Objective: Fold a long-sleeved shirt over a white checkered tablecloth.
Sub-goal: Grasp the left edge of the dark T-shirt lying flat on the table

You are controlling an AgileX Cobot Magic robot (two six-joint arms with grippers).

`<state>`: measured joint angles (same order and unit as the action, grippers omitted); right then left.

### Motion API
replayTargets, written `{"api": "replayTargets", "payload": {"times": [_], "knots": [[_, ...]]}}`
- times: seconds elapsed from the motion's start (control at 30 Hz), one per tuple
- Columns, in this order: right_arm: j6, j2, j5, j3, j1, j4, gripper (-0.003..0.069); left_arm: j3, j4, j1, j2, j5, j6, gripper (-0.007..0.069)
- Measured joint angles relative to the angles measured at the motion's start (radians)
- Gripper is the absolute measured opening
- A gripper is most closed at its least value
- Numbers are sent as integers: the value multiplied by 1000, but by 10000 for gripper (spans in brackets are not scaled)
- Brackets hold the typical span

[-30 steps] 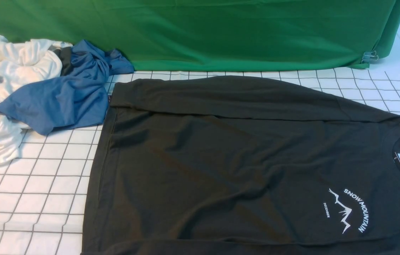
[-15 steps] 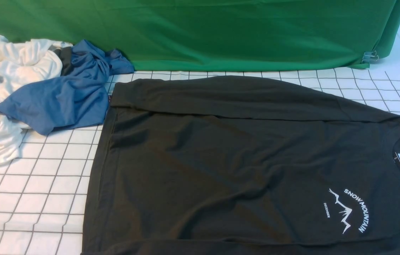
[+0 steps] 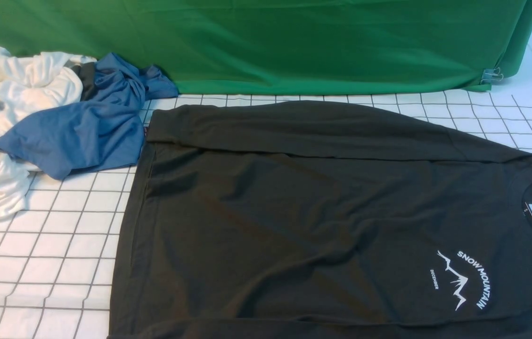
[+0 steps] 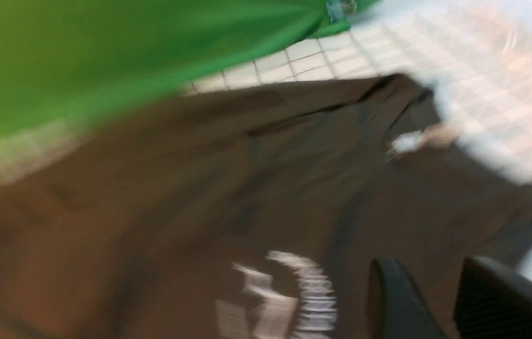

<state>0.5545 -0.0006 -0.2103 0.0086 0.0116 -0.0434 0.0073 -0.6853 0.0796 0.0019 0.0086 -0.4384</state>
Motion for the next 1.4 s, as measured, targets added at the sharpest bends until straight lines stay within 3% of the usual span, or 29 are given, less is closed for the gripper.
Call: {"api": "replayTargets", "payload": {"times": [0.13,0.2,0.33,0.5,0.7,0.8,0.87,0.97,1.07,1.17,1.23,1.27,1.3,1.4], "knots": [[448,0,15,0,0,-76,242,0,-106,0,0,-9,-125,-29],[554,0,15,0,0,-85,242,0,-99,0,0,-9,-141,-29],[591,0,15,0,0,-82,242,0,-96,0,0,-9,-186,-29],[558,0,43,0,0,-67,242,-5,-24,0,0,-9,-157,-29],[305,4,222,-15,-10,-66,223,-215,247,0,15,183,43,-29],[79,59,193,-104,-32,-65,139,-368,344,0,116,354,171,-29],[-102,144,160,-209,-55,-64,54,-499,377,0,240,490,327,-29],[-303,249,115,-326,-79,-63,22,-638,397,0,387,668,497,-29],[-583,429,-59,-578,-103,-63,15,-829,445,-11,640,980,662,-29],[-732,564,-300,-771,-109,-63,15,-934,456,-66,801,1129,698,-29],[-799,649,-511,-882,-110,-63,15,-974,461,-131,882,1177,713,-29],[-804,667,-532,-890,-111,-63,15,-978,464,-139,898,1179,716,-29],[-829,716,-667,-942,-123,-61,15,-997,474,-194,941,1189,727,-29],[-849,800,-864,-986,-180,-62,15,-1009,517,-320,1033,1199,758,-22]]}}
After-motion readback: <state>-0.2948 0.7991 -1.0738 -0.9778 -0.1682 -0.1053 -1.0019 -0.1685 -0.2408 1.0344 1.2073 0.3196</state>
